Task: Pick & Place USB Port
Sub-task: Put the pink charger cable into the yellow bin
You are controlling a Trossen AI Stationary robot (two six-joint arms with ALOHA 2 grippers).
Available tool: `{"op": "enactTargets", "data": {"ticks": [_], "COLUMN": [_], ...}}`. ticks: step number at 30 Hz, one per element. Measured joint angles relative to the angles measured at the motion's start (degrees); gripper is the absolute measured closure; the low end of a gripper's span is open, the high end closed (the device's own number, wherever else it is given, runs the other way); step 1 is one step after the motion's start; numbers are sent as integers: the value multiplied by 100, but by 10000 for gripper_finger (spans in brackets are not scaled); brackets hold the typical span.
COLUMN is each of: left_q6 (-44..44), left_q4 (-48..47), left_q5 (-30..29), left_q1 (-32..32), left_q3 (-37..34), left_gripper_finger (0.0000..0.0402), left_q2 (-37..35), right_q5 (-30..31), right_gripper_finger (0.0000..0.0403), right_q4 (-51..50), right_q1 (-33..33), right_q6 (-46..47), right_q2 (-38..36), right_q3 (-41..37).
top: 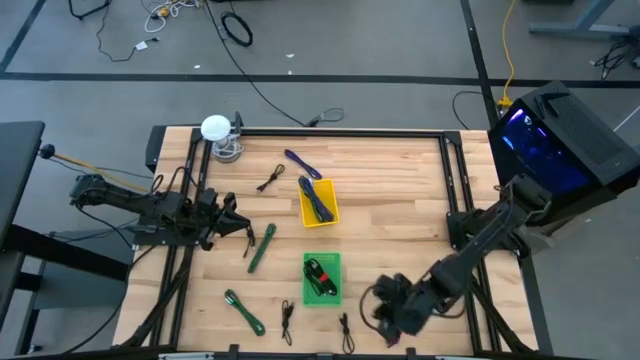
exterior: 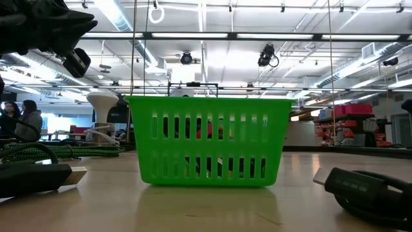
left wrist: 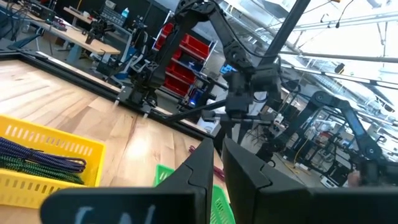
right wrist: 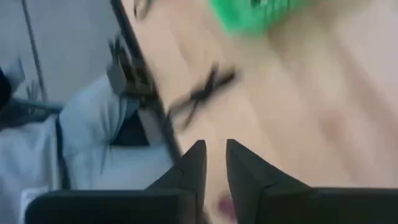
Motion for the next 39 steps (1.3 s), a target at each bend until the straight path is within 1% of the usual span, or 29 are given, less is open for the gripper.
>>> {"op": "enactTargets", "data": {"ticks": [4,7,13,20,22,28,32,36,39], "left_q6": [-16,-16,-21,-23,-23,-29,-24,-22,-21], "left_q4": [-22,-34,-105,-146,-159,-159,-157,-155,-155], "left_q5": [1,1,1,-1,0,-16,-129,-334,-432], "left_q1": [0,0,0,-39,-76,-207,-250,-249,-249], "left_q3": [0,0,0,0,0,0,0,0,0], "left_gripper_finger": [362,362,362,362,362,362,362,362,362], "left_q2": [0,0,0,0,0,0,0,0,0], "right_q5": [-14,-199,-661,-739,-707,-403,-322,-326,-512], "right_gripper_finger": [347,343,316,279,269,254,239,227,218], "right_q4": [-128,-329,-1010,-1272,-1224,-1206,-649,-443,-260], "right_q1": [326,474,628,747,784,1001,1079,1097,1097], "right_q6": [606,1139,1940,2399,2771,4461,4865,5312,5426], "right_q2": [41,39,39,66,66,66,70,70,70], "right_q3": [1,1,1,1,-54,-552,-897,-1208,-1294]}}
